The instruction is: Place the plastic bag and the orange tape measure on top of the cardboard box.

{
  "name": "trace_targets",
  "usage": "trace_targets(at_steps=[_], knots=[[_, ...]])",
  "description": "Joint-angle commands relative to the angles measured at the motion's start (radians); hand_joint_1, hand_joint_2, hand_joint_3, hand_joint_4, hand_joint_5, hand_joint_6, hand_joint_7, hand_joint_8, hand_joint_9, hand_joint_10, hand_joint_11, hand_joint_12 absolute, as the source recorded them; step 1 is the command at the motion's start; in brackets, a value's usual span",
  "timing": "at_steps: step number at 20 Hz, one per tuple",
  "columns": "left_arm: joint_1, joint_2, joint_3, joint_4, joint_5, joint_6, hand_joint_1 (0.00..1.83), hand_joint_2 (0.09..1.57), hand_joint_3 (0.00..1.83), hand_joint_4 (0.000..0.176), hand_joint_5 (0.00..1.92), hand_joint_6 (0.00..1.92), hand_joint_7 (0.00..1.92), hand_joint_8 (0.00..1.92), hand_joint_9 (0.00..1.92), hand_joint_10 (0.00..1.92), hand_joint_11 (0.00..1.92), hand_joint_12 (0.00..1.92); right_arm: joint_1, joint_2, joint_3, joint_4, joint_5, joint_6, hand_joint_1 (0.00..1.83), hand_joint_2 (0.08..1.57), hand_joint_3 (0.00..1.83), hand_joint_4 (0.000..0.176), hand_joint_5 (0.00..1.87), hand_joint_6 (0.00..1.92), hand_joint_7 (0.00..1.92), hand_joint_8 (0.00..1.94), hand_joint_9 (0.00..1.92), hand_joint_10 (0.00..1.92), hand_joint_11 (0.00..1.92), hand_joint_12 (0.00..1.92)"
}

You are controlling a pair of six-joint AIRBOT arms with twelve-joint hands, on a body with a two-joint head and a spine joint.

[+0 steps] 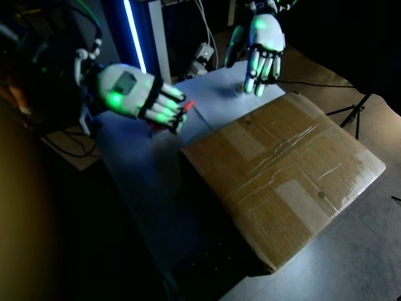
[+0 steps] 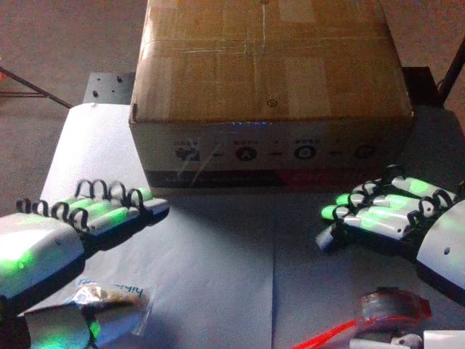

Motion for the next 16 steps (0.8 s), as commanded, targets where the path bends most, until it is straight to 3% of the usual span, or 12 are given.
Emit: trace_targets(at_steps=[1,2,5,7,10,12,14,16], knots=[[-0.01,-0.002,0.003,0.012,0.11,0.001,0.62,1.24,0.0,0.0,0.14,0.01,0.02,0.0,0.0,0.0,0.0,0.0,0.014,-0.001,-0.004,-0.041,-0.107,0.003,0.71,0.95,0.01,0.0,0.35,0.05,0.44,0.02,0.36,0.08,0.0,0.75],[-0.01,-0.002,0.003,0.01,0.109,0.002,0.61,1.23,0.0,0.0,0.12,0.0,0.0,0.0,0.0,0.0,0.0,0.0,0.014,0.002,-0.004,-0.042,-0.107,0.003,0.74,0.93,0.0,0.0,0.36,0.04,0.43,0.01,0.37,0.06,0.0,0.82],[-0.009,-0.001,0.003,0.007,0.106,0.002,0.65,1.23,0.0,0.0,0.14,0.01,0.02,0.01,0.0,0.0,0.0,0.0,0.014,0.017,-0.005,-0.042,-0.107,0.007,0.73,0.95,0.01,0.0,0.34,0.01,0.42,0.0,0.37,0.03,0.0,0.72],[-0.008,0.0,-0.003,0.004,0.101,0.002,0.64,1.23,0.0,0.0,0.14,0.0,0.01,0.0,0.0,0.0,0.0,0.0,0.013,0.027,-0.009,-0.042,-0.107,0.019,0.69,0.95,0.0,0.0,0.36,0.01,0.48,0.01,0.41,0.03,0.0,0.82],[-0.005,0.004,-0.02,-0.001,0.102,0.002,0.62,1.22,0.0,0.0,0.15,0.01,0.0,0.0,0.0,0.0,0.0,0.0,0.012,0.039,-0.015,-0.042,-0.084,0.019,0.72,0.92,0.0,0.0,0.29,0.0,0.37,0.0,0.35,0.01,0.0,0.72],[0.001,-0.001,-0.018,-0.018,0.091,0.002,0.59,1.24,0.0,0.0,0.04,0.0,0.0,0.0,0.0,0.0,0.0,0.0,0.011,0.028,-0.005,-0.042,-0.066,0.017,0.68,0.93,0.0,0.0,0.23,0.0,0.29,0.0,0.24,0.0,0.0,0.44],[0.018,-0.008,-0.019,-0.036,0.091,0.003,0.56,1.25,0.0,0.0,0.03,0.0,0.0,0.0,0.0,0.0,0.0,0.0,0.007,0.008,0.005,-0.038,-0.064,0.017,0.8,0.91,0.0,0.0,0.11,0.0,0.15,0.0,0.1,0.01,0.0,0.2],[0.036,-0.017,-0.015,-0.051,0.09,0.004,0.55,1.25,0.0,0.004,0.01,0.0,0.0,0.0,0.0,0.0,0.0,0.0,0.007,-0.007,0.014,-0.028,-0.054,0.007,0.73,0.92,0.0,0.0,0.13,0.01,0.14,0.0,0.11,0.0,0.0,0.16]])
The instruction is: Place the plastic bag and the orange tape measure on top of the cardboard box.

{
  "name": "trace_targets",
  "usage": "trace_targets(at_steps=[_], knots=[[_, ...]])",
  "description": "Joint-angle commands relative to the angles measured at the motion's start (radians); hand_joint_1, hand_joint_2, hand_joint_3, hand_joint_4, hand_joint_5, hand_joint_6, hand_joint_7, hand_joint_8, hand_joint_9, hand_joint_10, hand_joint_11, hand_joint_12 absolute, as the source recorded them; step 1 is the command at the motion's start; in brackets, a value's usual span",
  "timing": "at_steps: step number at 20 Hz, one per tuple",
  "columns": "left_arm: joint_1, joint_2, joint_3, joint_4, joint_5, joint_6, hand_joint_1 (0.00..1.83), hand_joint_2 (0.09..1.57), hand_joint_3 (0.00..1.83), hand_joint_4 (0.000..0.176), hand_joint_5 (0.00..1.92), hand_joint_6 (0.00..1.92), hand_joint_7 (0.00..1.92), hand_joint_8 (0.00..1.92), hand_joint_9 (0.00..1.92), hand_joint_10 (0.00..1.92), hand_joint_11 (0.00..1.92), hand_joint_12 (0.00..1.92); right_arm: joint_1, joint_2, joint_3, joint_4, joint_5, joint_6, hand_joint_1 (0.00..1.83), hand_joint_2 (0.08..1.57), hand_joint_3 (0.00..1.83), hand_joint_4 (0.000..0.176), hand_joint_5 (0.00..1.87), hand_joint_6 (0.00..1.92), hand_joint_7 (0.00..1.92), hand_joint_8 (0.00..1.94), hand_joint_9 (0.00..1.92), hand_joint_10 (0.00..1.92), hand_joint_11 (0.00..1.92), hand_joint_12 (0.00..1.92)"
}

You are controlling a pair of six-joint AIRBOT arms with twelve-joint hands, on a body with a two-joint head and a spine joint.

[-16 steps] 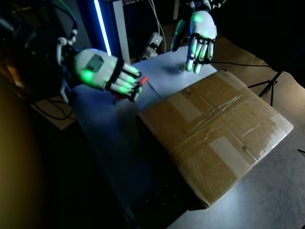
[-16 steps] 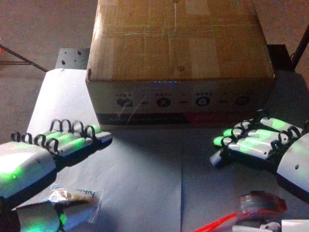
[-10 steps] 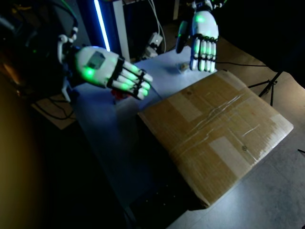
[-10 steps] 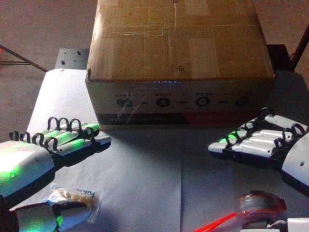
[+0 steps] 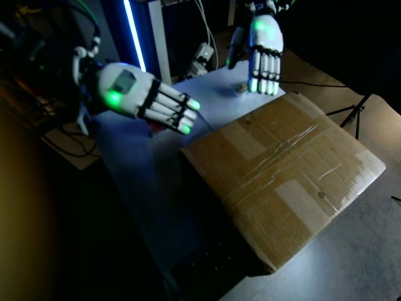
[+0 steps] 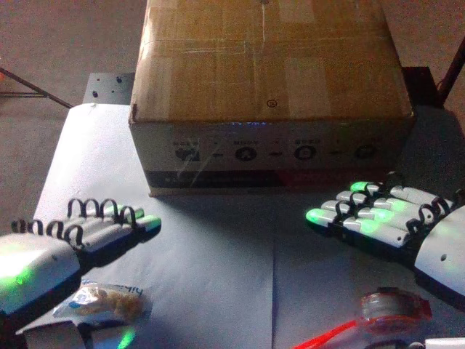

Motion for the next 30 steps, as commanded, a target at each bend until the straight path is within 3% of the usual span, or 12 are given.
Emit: trace_targets(at_steps=[1,3,7,13,18,19,20,21,22,23,24,30], knots=[[-0.002,-0.005,0.006,0.005,0.102,0.004,0.54,1.25,0.0,0.0,0.01,0.0,0.0,0.0,0.0,0.0,0.0,0.0,0.007,-0.006,0.004,-0.022,-0.098,-0.002,0.65,0.93,0.0,0.0,0.13,0.01,0.15,0.01,0.11,0.01,0.0,0.15],[-0.001,-0.021,0.014,-0.019,0.083,0.032,0.55,1.25,0.0,0.0,0.01,0.0,0.0,0.0,0.0,0.0,0.0,0.0,0.007,-0.027,0.02,-0.01,-0.091,-0.002,0.48,0.95,0.01,0.0,0.13,0.0,0.16,0.0,0.12,0.01,0.0,0.26],[-0.001,-0.072,0.047,-0.068,0.04,0.073,0.59,1.24,0.0,0.0,0.07,0.01,0.0,0.0,0.0,0.0,0.02,0.01,0.007,-0.07,0.05,0.007,-0.075,-0.002,0.62,0.91,0.0,0.0,0.17,0.01,0.2,0.0,0.19,0.02,0.0,0.63],[-0.001,-0.117,0.073,-0.114,-0.008,0.124,0.64,1.2,0.01,0.0,0.12,0.01,0.0,0.0,0.0,0.0,0.01,0.2,0.007,-0.102,0.072,0.019,-0.043,-0.015,0.68,0.91,0.0,0.0,0.17,0.01,0.18,0.01,0.18,0.01,0.0,0.59],[-0.001,-0.142,0.082,-0.131,-0.037,0.14,0.69,1.23,0.0,0.0,0.16,0.01,0.0,0.0,0.0,0.0,0.0,0.3,0.007,-0.123,0.083,0.022,-0.029,-0.015,0.8,0.99,0.03,0.0,0.33,0.06,0.33,0.05,0.32,0.07,0.0,1.22],[-0.001,-0.142,0.076,-0.127,-0.037,0.139,0.72,1.25,0.0,0.0,0.21,0.01,0.01,0.0,0.01,0.0,0.0,0.37,0.007,-0.123,0.083,0.022,-0.029,-0.015,1.06,1.12,0.0,0.0,0.3,0.76,0.27,0.84,0.16,1.22,0.02,1.75],[-0.001,-0.142,0.074,-0.124,-0.037,0.139,0.75,1.26,0.0,0.0,0.26,0.02,0.08,0.01,0.06,0.02,0.0,0.53,0.007,-0.123,0.083,0.021,-0.029,-0.015,1.05,1.28,0.01,0.0,0.52,1.44,0.22,1.31,0.19,1.57,0.12,1.9],[-0.001,-0.14,0.07,-0.12,-0.037,0.139,0.79,1.27,0.0,0.0,0.33,0.04,0.16,0.03,0.13,0.04,0.0,0.71,0.008,-0.122,0.083,0.021,-0.029,-0.014,1.09,1.35,0.01,0.0,0.63,1.58,0.38,1.64,0.27,1.64,0.19,1.91],[0.0,-0.139,0.067,-0.119,-0.037,0.139,0.9,1.3,0.0,0.0,0.45,0.17,0.36,0.13,0.12,0.64,0.0,1.22,0.009,-0.122,0.083,0.02,-0.029,-0.014,1.25,1.39,0.0,0.0,0.61,1.71,0.36,1.73,0.4,1.79,0.26,1.89],[0.0,-0.135,0.063,-0.117,-0.036,0.139,0.99,1.42,0.0,0.0,0.5,1.7,0.37,1.53,0.07,1.4,0.0,1.75,0.012,-0.122,0.083,0.02,-0.029,-0.014,1.44,1.35,0.0,0.0,0.56,1.65,0.35,1.71,0.42,1.7,0.39,1.92],[0.001,-0.132,0.06,-0.116,-0.03,0.139,1.19,1.42,0.0,0.0,0.47,1.78,0.4,1.79,0.31,1.87,0.03,1.92,0.017,-0.12,0.083,0.017,-0.029,-0.014,1.44,1.36,0.0,0.0,0.52,1.75,0.39,1.67,0.44,1.66,0.36,1.92],[0.008,-0.121,0.06,-0.118,-0.001,0.129,1.28,1.38,0.0,0.0,0.47,1.46,0.48,1.79,0.51,1.92,0.41,1.92,0.04,-0.105,0.082,0.001,-0.03,-0.014,1.46,1.33,0.0,0.0,0.51,1.72,0.46,1.61,0.55,1.59,0.4,1.92]])
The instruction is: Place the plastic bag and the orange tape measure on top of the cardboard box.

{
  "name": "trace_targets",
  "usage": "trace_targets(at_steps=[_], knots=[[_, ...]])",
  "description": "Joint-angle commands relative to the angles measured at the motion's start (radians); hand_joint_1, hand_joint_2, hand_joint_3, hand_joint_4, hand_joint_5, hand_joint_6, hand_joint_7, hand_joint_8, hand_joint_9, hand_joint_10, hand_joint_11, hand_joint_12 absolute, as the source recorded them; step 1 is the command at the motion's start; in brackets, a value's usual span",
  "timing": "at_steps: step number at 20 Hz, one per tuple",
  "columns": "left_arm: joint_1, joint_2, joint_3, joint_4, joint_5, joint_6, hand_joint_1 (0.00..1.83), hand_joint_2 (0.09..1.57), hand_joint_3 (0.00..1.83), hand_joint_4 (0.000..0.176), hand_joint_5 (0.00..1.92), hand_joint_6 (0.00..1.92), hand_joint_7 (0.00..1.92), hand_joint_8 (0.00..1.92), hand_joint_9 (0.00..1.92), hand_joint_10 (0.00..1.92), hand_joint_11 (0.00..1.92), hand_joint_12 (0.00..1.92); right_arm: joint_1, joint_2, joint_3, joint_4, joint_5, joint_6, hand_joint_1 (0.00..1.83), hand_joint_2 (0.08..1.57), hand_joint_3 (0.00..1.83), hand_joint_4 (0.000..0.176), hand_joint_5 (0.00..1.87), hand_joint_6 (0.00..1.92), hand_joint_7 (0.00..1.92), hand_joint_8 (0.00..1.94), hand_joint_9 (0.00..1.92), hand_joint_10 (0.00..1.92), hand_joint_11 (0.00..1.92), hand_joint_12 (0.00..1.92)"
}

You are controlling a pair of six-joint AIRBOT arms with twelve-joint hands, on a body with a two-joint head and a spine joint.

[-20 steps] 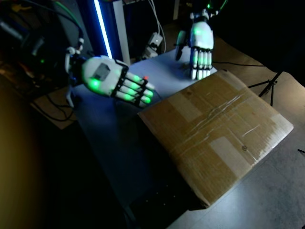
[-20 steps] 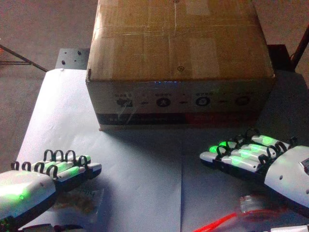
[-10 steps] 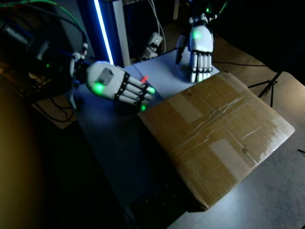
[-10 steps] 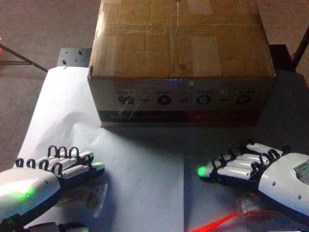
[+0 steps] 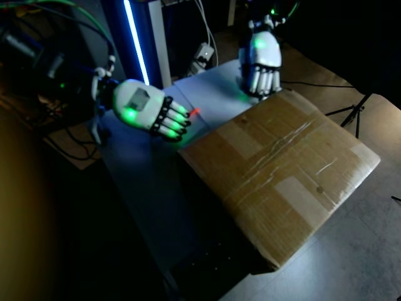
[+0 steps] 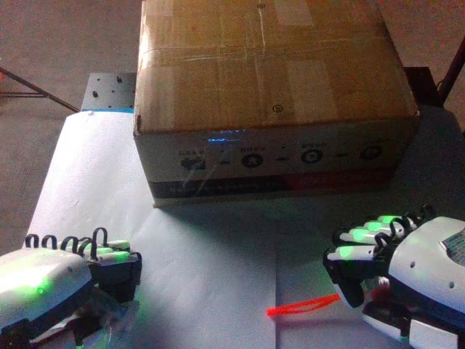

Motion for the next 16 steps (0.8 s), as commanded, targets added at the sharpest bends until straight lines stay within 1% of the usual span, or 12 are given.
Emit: trace_targets(at_steps=[1,3,4,5,6,8,10,11,12,13,14,16], knots=[[0.002,-0.009,0.004,-0.001,0.015,-0.004,1.28,1.38,0.0,0.0,0.43,1.58,0.5,1.73,0.53,1.92,0.42,1.92,0.015,0.0,-0.001,-0.03,-0.105,0.002,1.46,1.32,0.0,0.0,0.5,1.72,0.46,1.59,0.57,1.57,0.44,1.92],[0.002,-0.011,0.01,-0.009,0.027,-0.004,1.28,1.38,0.0,0.0,0.43,1.6,0.52,1.72,0.51,1.91,0.38,1.92,0.016,0.002,-0.001,-0.03,-0.113,0.002,1.46,1.32,0.0,0.0,0.51,1.71,0.48,1.57,0.57,1.58,0.44,1.92],[0.002,-0.01,0.013,-0.012,0.037,-0.004,1.29,1.36,0.0,0.0,0.45,1.64,0.56,1.68,0.53,1.81,0.34,1.87,0.018,0.006,-0.002,-0.031,-0.119,0.002,1.34,1.3,0.0,0.0,0.61,1.64,0.56,1.52,0.65,1.58,0.59,1.88],[0.002,-0.007,0.013,-0.013,0.054,-0.004,1.29,1.36,0.0,0.0,0.44,1.63,0.54,1.68,0.56,1.8,0.37,1.87,0.021,0.013,-0.003,-0.033,-0.126,0.002,1.44,1.28,0.0,0.0,0.62,1.63,0.57,1.49,0.66,1.52,0.54,1.86],[0.002,0.002,0.01,-0.013,0.075,-0.005,1.29,1.36,0.0,0.0,0.44,1.65,0.55,1.68,0.56,1.78,0.37,1.87,0.023,0.02,-0.006,-0.037,-0.133,0.003,1.34,1.28,0.0,0.0,0.63,1.63,0.59,1.47,0.68,1.58,0.62,1.89],[0.002,0.035,-0.007,0.007,0.122,-0.019,1.3,1.33,0.0,0.0,0.46,1.69,0.58,1.59,0.62,1.65,0.45,1.75,0.024,0.039,-0.014,-0.042,-0.157,0.005,1.46,1.28,0.0,0.0,0.57,1.58,0.54,1.47,0.63,1.58,0.49,1.88],[0.003,0.09,-0.023,0.051,0.211,-0.086,1.29,1.35,0.0,0.0,0.46,1.75,0.53,1.6,0.6,1.7,0.5,1.83,0.025,0.077,-0.028,-0.047,-0.197,0.01,1.47,1.27,0.0,0.0,0.53,1.58,0.56,1.39,0.68,1.54,0.56,1.86],[0.003,0.112,-0.027,0.07,0.249,-0.11,1.09,1.38,0.01,0.0,0.48,1.77,0.54,1.65,0.54,1.69,0.52,1.9,0.026,0.091,-0.033,-0.05,-0.212,0.014,1.47,1.28,0.0,0.0,0.53,1.57,0.55,1.4,0.67,1.55,0.56,1.88],[0.003,0.128,-0.034,0.079,0.286,-0.115,1.05,1.39,0.0,0.003,0.49,1.75,0.54,1.67,0.5,1.67,0.48,1.92,0.027,0.101,-0.036,-0.051,-0.227,0.016,1.47,1.28,0.0,0.0,0.52,1.55,0.55,1.42,0.67,1.54,0.59,1.86],[0.003,0.142,-0.04,0.084,0.312,-0.116,1.25,1.33,0.0,0.0,0.51,1.65,0.57,1.52,0.64,1.67,0.56,1.8,0.028,0.106,-0.038,-0.052,-0.238,0.017,1.47,1.27,0.0,0.0,0.54,1.51,0.56,1.43,0.69,1.54,0.59,1.83],[0.003,0.161,-0.05,0.089,0.354,-0.118,1.3,1.31,0.0,0.0,0.52,1.61,0.58,1.48,0.67,1.68,0.59,1.79,0.031,0.112,-0.041,-0.054,-0.255,0.019,1.37,1.23,0.0,0.0,0.66,1.43,0.69,1.34,0.81,1.49,0.79,1.76],[0.003,0.179,-0.055,0.101,0.411,-0.138,1.31,1.29,0.0,0.0,0.57,1.58,0.63,1.45,0.65,1.63,0.47,1.69,0.039,0.12,-0.044,-0.058,-0.28,0.02,1.35,1.22,0.0,0.0,0.69,1.4,0.76,1.28,0.86,1.43,0.89,1.68]])
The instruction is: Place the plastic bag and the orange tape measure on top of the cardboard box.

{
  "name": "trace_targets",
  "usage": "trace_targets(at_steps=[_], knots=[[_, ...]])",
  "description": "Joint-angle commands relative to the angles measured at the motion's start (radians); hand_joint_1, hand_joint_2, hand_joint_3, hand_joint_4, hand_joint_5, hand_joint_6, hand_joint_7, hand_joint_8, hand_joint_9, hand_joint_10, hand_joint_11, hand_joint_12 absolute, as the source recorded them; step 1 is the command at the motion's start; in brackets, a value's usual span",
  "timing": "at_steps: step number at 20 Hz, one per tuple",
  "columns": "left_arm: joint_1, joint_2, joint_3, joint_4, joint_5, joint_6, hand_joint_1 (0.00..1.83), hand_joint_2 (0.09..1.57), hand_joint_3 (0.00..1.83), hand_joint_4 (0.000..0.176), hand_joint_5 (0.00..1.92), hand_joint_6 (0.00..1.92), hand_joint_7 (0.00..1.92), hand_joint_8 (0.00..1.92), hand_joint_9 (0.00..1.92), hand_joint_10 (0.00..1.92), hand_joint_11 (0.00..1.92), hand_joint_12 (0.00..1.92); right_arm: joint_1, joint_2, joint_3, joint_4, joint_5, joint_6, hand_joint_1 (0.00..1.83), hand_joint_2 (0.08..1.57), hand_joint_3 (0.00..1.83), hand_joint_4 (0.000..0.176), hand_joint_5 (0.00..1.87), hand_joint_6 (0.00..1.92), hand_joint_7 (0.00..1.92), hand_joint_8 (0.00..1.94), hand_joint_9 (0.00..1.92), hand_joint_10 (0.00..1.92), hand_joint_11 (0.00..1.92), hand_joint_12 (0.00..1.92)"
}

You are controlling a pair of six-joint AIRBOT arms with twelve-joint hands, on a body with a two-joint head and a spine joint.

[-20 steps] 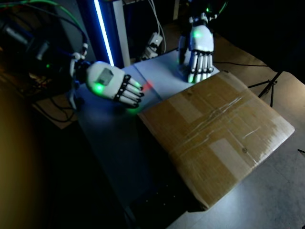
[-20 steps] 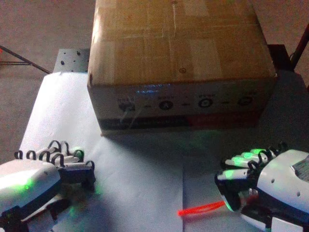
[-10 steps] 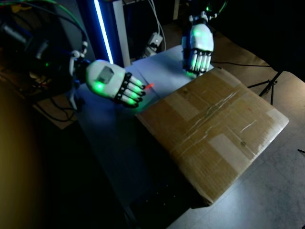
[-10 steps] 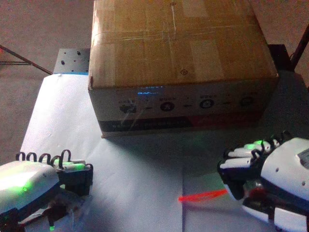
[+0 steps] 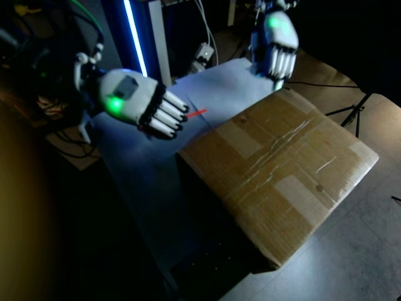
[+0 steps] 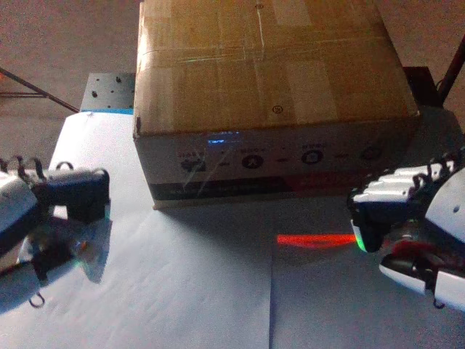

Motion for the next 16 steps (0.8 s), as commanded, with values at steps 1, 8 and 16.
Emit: trace_targets(at_steps=[1,8,16], knots=[[-0.009,0.01,-0.002,0.019,0.153,-0.01,1.31,1.29,0.0,0.0,0.58,1.59,0.63,1.44,0.65,1.62,0.46,1.65,0.014,0.004,-0.006,-0.036,-0.143,0.006,1.35,1.22,0.0,0.0,0.68,1.4,0.75,1.3,0.86,1.43,0.91,1.67],[-0.011,0.052,-0.01,0.034,0.317,-0.011,1.33,1.26,0.0,0.0,0.64,1.53,0.66,1.36,0.72,1.52,0.53,1.56,0.079,0.037,-0.008,-0.05,-0.208,0.006,1.15,1.26,0.0,0.011,0.76,1.42,0.71,1.44,0.88,1.74,0.92,1.86],[-0.15,0.011,0.071,0.048,0.378,-0.007,1.35,1.24,0.0,0.0,0.57,1.35,0.77,1.37,0.82,1.56,0.72,1.85,0.203,0.038,0.038,-0.05,-0.213,-0.014,1.14,1.26,0.0,0.02,0.72,1.45,0.73,1.44,0.88,1.74,0.93,1.86]])
